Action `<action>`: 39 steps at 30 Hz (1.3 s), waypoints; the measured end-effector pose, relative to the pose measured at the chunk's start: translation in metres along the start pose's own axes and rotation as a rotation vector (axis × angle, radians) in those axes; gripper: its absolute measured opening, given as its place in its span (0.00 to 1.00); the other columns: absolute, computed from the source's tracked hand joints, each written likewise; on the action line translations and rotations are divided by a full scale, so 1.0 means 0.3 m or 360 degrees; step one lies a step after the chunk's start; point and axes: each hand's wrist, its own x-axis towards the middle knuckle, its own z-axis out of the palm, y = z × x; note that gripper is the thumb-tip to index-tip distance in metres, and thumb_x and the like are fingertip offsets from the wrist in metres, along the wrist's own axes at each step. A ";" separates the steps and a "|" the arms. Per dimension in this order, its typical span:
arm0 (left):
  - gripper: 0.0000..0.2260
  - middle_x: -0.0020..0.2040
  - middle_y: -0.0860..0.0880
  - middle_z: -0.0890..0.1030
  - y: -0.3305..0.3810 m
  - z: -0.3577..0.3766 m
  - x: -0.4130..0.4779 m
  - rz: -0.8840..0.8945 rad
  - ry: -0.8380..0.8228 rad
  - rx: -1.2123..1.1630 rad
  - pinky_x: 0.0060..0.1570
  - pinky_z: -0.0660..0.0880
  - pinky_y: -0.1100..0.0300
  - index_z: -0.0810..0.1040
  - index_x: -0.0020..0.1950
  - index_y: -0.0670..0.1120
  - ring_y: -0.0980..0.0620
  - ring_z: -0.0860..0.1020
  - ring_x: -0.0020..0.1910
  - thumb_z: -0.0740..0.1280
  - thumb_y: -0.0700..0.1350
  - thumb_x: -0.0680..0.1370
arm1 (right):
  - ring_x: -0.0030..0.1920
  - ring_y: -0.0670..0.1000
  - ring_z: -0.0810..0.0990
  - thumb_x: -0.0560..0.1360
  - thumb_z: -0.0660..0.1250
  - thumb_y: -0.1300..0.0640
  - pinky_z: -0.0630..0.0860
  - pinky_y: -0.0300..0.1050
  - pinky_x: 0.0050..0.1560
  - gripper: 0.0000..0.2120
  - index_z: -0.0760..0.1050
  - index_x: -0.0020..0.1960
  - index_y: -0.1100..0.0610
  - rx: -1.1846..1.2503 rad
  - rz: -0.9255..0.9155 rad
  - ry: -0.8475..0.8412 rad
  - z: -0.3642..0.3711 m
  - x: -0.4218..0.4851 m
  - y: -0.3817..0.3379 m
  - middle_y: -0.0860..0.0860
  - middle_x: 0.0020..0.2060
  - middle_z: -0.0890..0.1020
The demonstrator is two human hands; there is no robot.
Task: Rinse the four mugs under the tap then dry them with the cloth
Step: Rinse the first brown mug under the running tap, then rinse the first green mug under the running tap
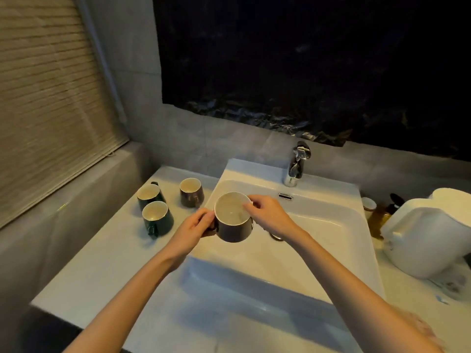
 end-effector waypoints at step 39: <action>0.08 0.48 0.53 0.82 -0.703 -1.220 0.062 -0.0398 -0.0179 0.0603 0.56 0.74 0.53 0.78 0.54 0.45 0.55 0.79 0.51 0.60 0.46 0.81 | 0.64 0.56 0.75 0.83 0.56 0.54 0.73 0.50 0.63 0.19 0.68 0.72 0.54 -0.0371 0.0282 -0.0650 1.224 0.608 -0.382 0.54 0.68 0.74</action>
